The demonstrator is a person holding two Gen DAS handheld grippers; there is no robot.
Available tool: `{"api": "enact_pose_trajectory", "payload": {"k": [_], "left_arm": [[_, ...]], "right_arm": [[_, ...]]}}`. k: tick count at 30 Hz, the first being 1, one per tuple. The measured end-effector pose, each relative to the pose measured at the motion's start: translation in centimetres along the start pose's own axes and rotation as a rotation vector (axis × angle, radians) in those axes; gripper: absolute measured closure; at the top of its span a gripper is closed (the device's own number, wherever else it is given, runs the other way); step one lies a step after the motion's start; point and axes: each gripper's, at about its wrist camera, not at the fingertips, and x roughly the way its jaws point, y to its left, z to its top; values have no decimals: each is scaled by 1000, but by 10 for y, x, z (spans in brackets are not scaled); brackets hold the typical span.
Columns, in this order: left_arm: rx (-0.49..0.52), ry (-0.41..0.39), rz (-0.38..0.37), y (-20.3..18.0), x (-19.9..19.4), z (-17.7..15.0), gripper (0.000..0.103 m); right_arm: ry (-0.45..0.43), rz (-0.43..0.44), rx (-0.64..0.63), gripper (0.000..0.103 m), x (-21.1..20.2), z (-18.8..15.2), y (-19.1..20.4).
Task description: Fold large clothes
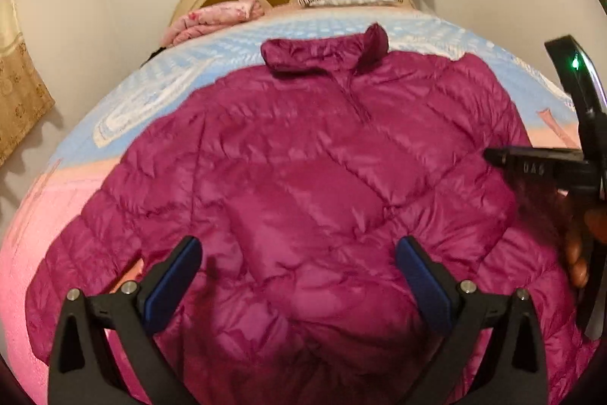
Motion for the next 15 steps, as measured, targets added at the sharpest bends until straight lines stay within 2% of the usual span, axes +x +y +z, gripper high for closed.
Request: {"api": "enact_pose_trajectory", "payload": {"k": [4, 8, 10, 15], "left_arm": [[51, 50, 20, -7, 19, -4, 0], [73, 60, 31, -12, 25, -9, 0], [76, 60, 33, -13, 26, -9, 0], [31, 73, -4, -5, 31, -10, 0]], "right_arm": [[10, 8, -1, 69, -10, 4, -3], [-146, 60, 55, 69, -51, 21, -9], [-184, 53, 50, 69, -59, 34, -8], [-134, 6, 90, 69, -26, 71, -21]]}}
